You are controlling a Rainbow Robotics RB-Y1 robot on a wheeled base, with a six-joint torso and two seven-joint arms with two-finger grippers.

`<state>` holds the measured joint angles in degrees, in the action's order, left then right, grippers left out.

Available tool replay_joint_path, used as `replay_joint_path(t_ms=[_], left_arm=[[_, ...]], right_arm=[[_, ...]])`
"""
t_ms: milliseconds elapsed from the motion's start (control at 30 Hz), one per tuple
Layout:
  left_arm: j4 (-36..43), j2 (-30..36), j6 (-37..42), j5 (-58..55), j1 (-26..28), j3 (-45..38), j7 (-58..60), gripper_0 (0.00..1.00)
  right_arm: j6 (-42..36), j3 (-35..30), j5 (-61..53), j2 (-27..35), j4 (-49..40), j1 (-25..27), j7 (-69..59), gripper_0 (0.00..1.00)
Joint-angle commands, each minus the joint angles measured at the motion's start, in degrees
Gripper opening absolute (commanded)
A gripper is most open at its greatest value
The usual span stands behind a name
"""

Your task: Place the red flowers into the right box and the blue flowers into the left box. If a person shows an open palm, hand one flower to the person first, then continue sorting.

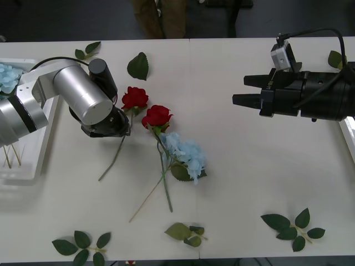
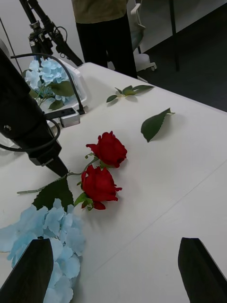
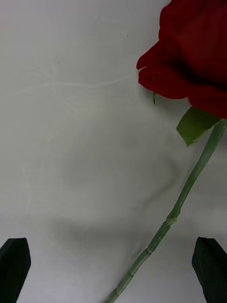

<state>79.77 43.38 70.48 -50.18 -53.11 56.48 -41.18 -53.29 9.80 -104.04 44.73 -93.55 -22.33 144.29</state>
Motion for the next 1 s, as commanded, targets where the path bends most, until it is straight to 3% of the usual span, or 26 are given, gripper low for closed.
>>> replay_joint_path(t_ms=[33, 367, 667, 700, 733, 767, 833, 1000], left_arm=[[1.17, -2.78, -0.43, 3.77, -2.7, 2.4, 4.53, 1.0], [0.56, -5.24, -1.57, 8.78, -2.79, 7.06, 9.46, 1.0], [-5.95, -7.79, -5.0, 11.07, -2.79, 9.35, 9.1, 0.98], [-6.74, -8.31, -5.0, 11.07, -2.79, 9.44, 9.1, 0.57], [-7.0, -8.49, -5.0, 11.07, -2.88, 9.44, 9.02, 0.25], [-7.62, -8.75, -5.09, 11.16, -2.88, 9.44, 9.02, 0.08], [-7.88, -8.84, -5.09, 11.42, -2.79, 9.44, 9.02, 0.0], [-7.62, -8.84, -5.7, 11.51, -2.79, 9.44, 8.66, 0.0]], right_arm=[[0.73, -0.39, -0.11, -0.96, -0.93, 0.09, 1.52, 0.77], [0.82, -0.39, 0.15, -0.96, -0.93, 0.09, 1.43, 0.77], [0.82, -0.39, 0.24, -0.96, -0.76, 0.09, 1.61, 0.77], [0.82, -0.39, 0.15, -0.96, -0.76, 0.09, 1.61, 0.77], [0.82, -0.39, 0.15, -0.96, -0.76, 0.09, 1.61, 0.77], [0.82, -0.39, 0.15, -0.96, -0.76, 0.09, 1.61, 0.77], [0.82, -0.39, 0.24, -0.96, -0.76, 0.09, 1.61, 0.76], [0.82, -0.39, 1.38, -0.96, -0.76, 0.09, 1.61, 0.76]])
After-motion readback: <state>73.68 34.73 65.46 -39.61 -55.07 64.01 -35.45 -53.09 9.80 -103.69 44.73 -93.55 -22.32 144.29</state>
